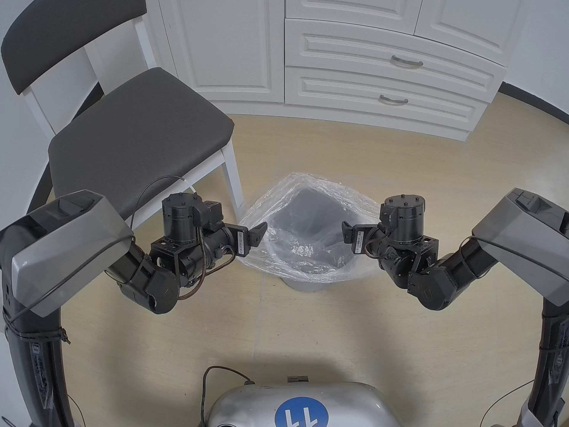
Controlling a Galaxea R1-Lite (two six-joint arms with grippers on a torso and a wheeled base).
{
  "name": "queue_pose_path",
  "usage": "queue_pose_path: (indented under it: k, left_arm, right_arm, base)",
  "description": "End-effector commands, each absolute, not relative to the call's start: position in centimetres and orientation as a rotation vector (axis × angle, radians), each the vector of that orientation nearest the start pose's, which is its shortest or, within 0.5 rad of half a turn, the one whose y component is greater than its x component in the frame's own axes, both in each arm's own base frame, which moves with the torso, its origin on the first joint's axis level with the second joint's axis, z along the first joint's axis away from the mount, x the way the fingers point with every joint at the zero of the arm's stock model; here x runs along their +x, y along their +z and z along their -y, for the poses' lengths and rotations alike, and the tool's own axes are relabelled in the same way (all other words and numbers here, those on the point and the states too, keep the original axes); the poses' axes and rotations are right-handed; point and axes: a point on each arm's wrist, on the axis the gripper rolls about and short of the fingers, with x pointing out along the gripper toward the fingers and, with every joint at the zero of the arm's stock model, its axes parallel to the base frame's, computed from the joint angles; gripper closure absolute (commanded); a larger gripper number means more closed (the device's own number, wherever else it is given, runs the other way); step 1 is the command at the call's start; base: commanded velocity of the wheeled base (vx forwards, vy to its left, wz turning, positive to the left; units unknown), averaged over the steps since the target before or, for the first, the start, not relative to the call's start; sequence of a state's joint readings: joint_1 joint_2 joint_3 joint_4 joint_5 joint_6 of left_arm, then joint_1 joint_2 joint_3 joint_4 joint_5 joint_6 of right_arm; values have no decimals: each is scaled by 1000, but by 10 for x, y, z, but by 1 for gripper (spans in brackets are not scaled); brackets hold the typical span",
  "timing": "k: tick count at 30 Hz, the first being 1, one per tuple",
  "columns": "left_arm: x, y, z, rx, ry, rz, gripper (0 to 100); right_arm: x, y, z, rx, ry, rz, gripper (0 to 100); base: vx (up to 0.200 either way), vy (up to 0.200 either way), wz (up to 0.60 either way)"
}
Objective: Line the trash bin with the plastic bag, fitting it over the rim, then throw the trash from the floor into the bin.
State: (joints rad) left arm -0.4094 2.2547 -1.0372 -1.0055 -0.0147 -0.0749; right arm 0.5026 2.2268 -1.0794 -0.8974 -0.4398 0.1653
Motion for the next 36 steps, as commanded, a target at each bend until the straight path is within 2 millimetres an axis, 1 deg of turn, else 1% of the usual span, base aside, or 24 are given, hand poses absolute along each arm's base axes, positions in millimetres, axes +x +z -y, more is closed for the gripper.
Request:
queue_pose_path:
  k: [1, 3, 5, 6, 8, 10, 16, 20, 21, 22, 23, 28, 30, 33, 36]
  left_arm:
    - [397, 63, 163, -32, -398, -237, 0]
    - [402, 59, 163, -31, -392, -236, 0]
    - [402, 59, 163, -31, -392, -236, 0]
    - [414, 50, 159, -35, -372, -238, 0]
    - [421, 46, 155, -36, -358, -232, 0]
    - [425, 44, 153, -38, -352, -233, 0]
    - [431, 41, 153, -36, -336, -230, 0]
    - [445, 39, 153, -37, -276, -196, 0]
    - [451, 39, 153, -38, -246, -179, 0]
    - [451, 39, 153, -38, -240, -176, 0]
    - [456, 40, 154, -39, -215, -159, 0]
    - [460, 43, 154, -44, -191, -139, 0]
    - [463, 45, 154, -52, -187, -120, 0]
    - [464, 44, 155, -54, -189, -114, 0]
    - [466, 44, 156, -58, -191, -105, 0]
  right_arm:
    - [387, 71, -194, 55, 17, -221, 0]
    - [390, 71, -193, 64, 12, -204, 0]
    - [390, 71, -193, 64, 12, -204, 0]
    - [398, 66, -192, 75, 4, -173, 0]
    - [407, 62, -189, 82, -10, -158, 0]
    - [412, 60, -187, 84, -21, -153, 0]
    - [419, 58, -180, 89, -42, -145, 0]
    - [432, 52, -173, 99, -66, -136, 0]
    - [438, 51, -171, 107, -75, -123, 0]
    - [439, 51, -171, 108, -76, -120, 0]
    - [444, 52, -169, 118, -90, -105, 0]
    - [454, 54, -169, 149, -106, -28, 0]
    - [459, 52, -170, 164, -102, 13, 0]
    - [462, 50, -171, 169, -101, 26, 0]
    - [469, 46, -173, 184, -99, 49, 0]
  base:
    - [0, 0, 0]
    - [0, 0, 0]
    - [0, 0, 0]
    - [0, 0, 0]
    - [0, 0, 0]
    - [0, 0, 0]
    - [0, 0, 0]
    - [0, 0, 0]
    - [0, 0, 0]
    - [0, 0, 0]
    - [0, 0, 0]
    - [0, 0, 0]
    - [0, 0, 0]
    - [0, 0, 0]
    - [0, 0, 0]
